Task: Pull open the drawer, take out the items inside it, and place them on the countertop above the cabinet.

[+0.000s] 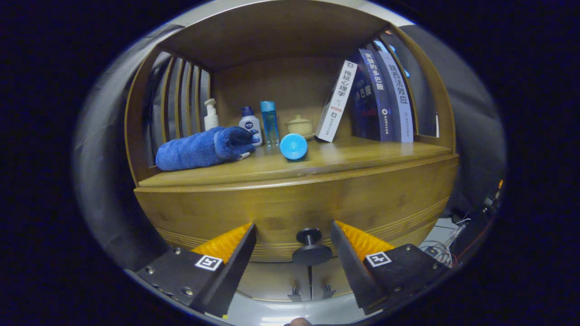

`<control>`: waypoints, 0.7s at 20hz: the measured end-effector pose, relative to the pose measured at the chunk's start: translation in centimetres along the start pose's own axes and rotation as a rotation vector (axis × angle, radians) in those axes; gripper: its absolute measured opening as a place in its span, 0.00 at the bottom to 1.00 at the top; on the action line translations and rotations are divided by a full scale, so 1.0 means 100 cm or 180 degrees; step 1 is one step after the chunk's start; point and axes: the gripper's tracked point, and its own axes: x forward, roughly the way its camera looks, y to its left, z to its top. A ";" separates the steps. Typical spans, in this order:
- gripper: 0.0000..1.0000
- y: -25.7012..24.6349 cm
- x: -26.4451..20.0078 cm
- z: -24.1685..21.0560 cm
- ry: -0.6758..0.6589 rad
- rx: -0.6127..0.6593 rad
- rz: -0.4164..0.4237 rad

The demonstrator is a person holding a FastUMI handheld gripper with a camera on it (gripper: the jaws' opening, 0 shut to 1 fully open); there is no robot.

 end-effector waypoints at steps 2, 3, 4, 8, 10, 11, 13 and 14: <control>0.99 0.000 0.000 -0.004 0.0019 -0.0091 0.0005; 0.99 0.001 0.000 -0.004 0.0016 -0.0172 0.0018; 0.99 0.001 -0.003 -0.006 0.0030 -0.0225 0.0027; 0.99 0.005 -0.037 0.004 -0.0074 -0.0192 0.0040; 0.99 0.002 -0.058 0.010 -0.0097 -0.0172 0.0032; 0.99 0.002 -0.069 0.012 -0.0086 -0.0198 0.0017; 0.99 0.004 -0.092 0.018 -0.0103 -0.0230 0.0010; 0.99 0.005 -0.101 0.023 -0.0128 -0.0239 0.0012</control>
